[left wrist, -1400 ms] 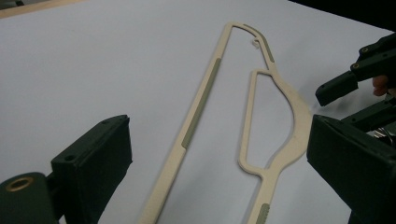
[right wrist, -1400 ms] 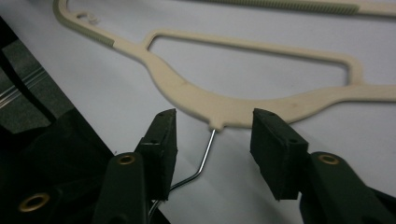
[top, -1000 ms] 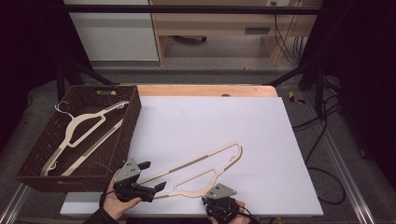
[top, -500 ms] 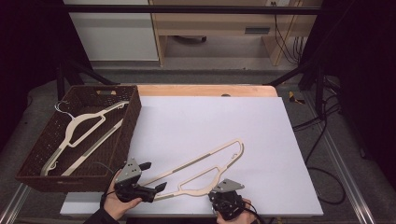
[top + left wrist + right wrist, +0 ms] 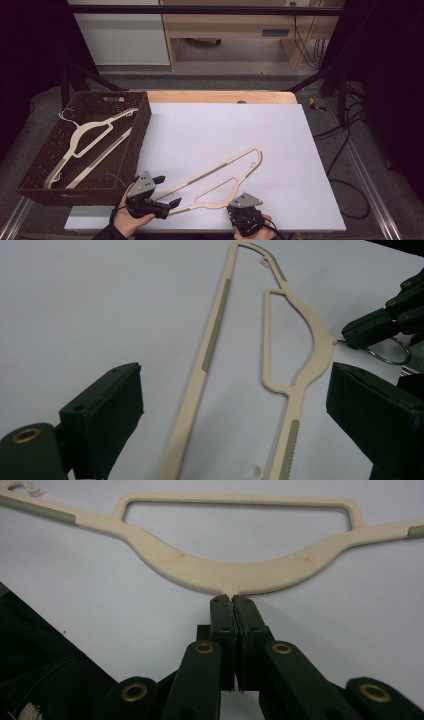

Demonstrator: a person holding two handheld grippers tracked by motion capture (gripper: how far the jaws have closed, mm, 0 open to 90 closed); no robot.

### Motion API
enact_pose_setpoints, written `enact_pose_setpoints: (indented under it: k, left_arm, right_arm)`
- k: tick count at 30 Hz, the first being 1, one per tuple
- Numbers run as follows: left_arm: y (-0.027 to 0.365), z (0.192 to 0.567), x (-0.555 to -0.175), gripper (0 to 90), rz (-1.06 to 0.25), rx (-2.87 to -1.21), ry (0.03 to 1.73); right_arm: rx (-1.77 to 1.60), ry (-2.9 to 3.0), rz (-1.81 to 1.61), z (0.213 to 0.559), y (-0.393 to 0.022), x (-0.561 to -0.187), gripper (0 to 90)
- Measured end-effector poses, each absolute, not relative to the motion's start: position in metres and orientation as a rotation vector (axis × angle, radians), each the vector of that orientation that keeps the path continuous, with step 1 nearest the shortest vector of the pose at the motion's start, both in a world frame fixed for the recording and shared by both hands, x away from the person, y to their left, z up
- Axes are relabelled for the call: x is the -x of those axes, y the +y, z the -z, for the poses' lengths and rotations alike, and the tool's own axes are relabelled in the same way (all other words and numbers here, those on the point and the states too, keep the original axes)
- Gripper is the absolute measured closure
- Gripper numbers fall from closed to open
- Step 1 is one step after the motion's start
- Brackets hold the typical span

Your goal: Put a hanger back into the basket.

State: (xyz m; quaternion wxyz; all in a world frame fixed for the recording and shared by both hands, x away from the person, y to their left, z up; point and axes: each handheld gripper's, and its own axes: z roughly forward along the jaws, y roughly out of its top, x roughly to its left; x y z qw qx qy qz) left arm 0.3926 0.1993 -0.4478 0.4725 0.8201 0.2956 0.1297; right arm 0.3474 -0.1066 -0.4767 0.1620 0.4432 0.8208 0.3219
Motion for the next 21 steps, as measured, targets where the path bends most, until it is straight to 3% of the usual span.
enact_pose_setpoints:
  k: [10, 21]
  left_arm:
    - [0.166, 0.446, -0.392, 9.8, -0.286, -2.107, 0.632]
    - [0.118, 0.449, -0.399, 20.2, -0.24, -2.241, 0.515]
  right_arm:
    - [-1.36, 2.333, -1.02, 0.464, -0.113, -0.353, 89.3]
    - [-1.332, 2.363, -1.011, 0.447, -0.116, -0.359, 89.3]
